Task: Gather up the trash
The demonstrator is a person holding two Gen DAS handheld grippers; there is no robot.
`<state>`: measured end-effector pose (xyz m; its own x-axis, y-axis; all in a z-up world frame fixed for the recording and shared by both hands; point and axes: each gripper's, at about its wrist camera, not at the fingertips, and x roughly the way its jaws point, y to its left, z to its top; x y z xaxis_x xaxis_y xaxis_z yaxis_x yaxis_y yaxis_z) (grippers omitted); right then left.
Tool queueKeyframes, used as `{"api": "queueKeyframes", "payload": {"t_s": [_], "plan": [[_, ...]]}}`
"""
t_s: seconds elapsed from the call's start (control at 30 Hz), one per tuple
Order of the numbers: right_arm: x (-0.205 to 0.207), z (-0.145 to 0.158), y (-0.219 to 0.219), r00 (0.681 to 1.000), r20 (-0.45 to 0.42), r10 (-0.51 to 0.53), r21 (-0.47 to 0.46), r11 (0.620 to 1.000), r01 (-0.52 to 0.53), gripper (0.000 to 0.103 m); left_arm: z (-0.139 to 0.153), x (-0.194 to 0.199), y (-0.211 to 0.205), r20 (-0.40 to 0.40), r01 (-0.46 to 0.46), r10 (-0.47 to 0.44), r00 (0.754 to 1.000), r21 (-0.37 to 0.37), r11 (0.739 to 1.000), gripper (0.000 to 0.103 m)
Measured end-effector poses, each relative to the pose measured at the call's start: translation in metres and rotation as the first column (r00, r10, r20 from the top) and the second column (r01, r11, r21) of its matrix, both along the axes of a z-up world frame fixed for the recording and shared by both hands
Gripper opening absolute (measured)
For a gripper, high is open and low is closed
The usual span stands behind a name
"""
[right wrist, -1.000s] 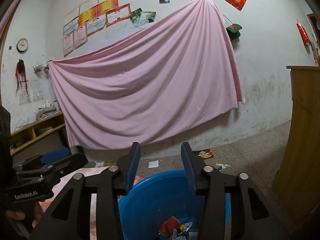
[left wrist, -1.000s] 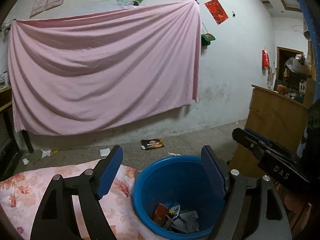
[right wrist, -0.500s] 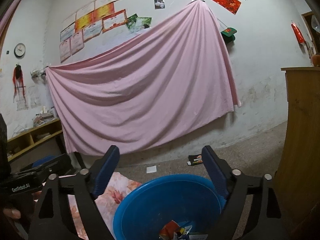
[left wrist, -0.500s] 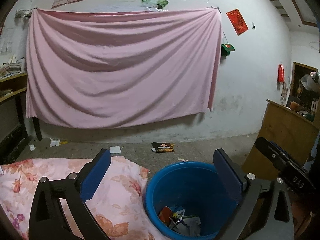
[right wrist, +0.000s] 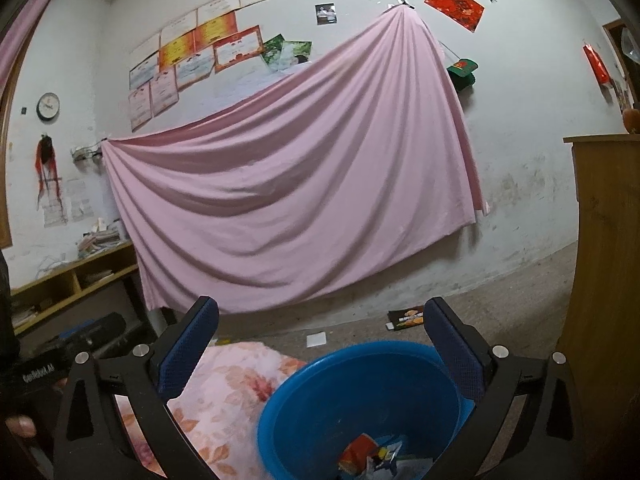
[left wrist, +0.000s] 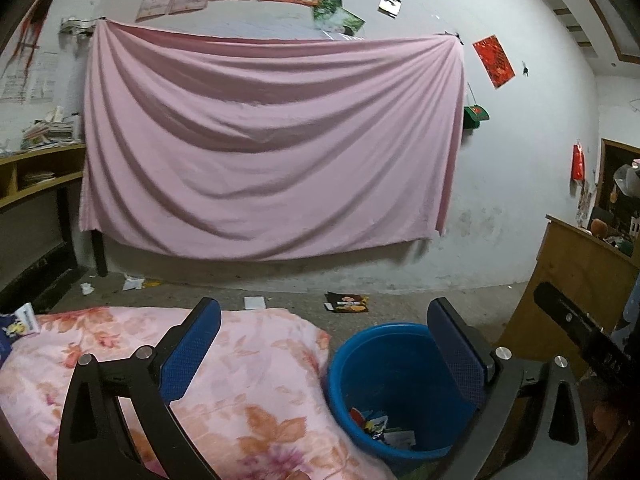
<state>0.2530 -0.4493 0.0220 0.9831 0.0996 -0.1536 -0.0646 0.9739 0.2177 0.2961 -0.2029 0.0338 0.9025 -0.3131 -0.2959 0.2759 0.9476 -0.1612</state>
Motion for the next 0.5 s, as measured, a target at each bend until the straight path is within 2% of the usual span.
{"api": "queueKeyframes", "payload": {"t_s": [0.13, 0.37, 0.5], "plan": [[-0.020, -0.001, 0.015, 1.000, 0.007, 0.001, -0.025, 1.000, -0.001, 0.103, 0.001, -0.022, 0.015, 0.011, -0.017, 0.017, 1.000, 0.002, 1.000, 0.101], [-0.068, 0.004, 0.048, 0.997, 0.073, -0.002, -0.104, 0.995, 0.010, 0.103, -0.004, -0.069, 0.041, 0.035, -0.047, 0.047, 0.998, 0.018, 0.999, 0.101], [-0.089, 0.002, 0.061, 0.996, 0.084, 0.004, -0.113, 0.994, 0.006, 0.103, -0.009, -0.096, 0.054, 0.044, -0.071, 0.070, 0.997, 0.034, 0.997, 0.101]]}}
